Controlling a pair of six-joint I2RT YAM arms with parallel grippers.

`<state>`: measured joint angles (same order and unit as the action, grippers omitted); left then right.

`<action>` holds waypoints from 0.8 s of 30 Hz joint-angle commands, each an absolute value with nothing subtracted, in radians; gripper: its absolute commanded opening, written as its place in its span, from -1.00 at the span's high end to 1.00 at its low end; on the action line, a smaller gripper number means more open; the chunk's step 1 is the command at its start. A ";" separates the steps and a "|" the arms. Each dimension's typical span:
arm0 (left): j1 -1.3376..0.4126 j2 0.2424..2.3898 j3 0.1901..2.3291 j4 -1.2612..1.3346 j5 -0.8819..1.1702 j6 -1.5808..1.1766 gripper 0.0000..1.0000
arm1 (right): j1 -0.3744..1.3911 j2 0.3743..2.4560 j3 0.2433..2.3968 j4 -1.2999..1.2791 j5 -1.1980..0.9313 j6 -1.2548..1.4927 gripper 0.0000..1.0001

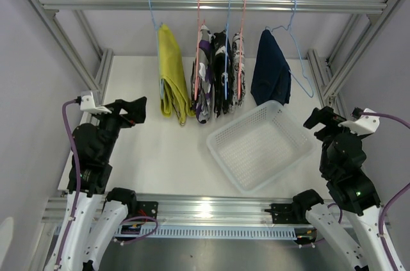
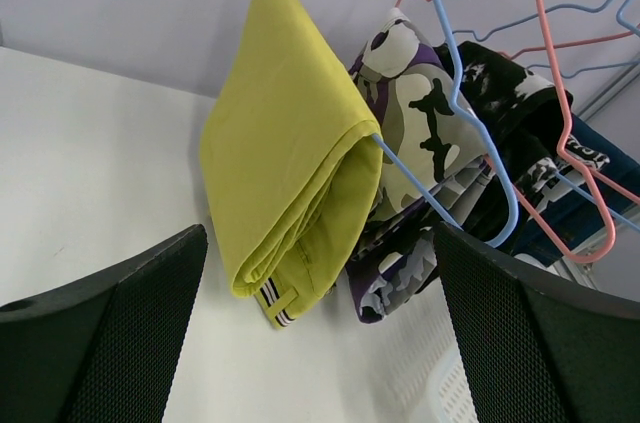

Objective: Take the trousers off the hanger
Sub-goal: Pick up the hanger from the clothesline.

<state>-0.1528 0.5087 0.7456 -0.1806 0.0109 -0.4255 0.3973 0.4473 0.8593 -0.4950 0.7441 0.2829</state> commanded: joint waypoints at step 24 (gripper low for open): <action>-0.141 0.828 1.117 -0.252 0.141 -0.545 -0.99 | 0.399 0.485 0.890 -0.495 0.575 0.307 -0.99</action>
<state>-0.1520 0.8120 1.0538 -0.2790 0.0750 -0.5156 0.3981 0.4999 0.8536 -0.5049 0.5964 0.2996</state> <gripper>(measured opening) 0.994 0.993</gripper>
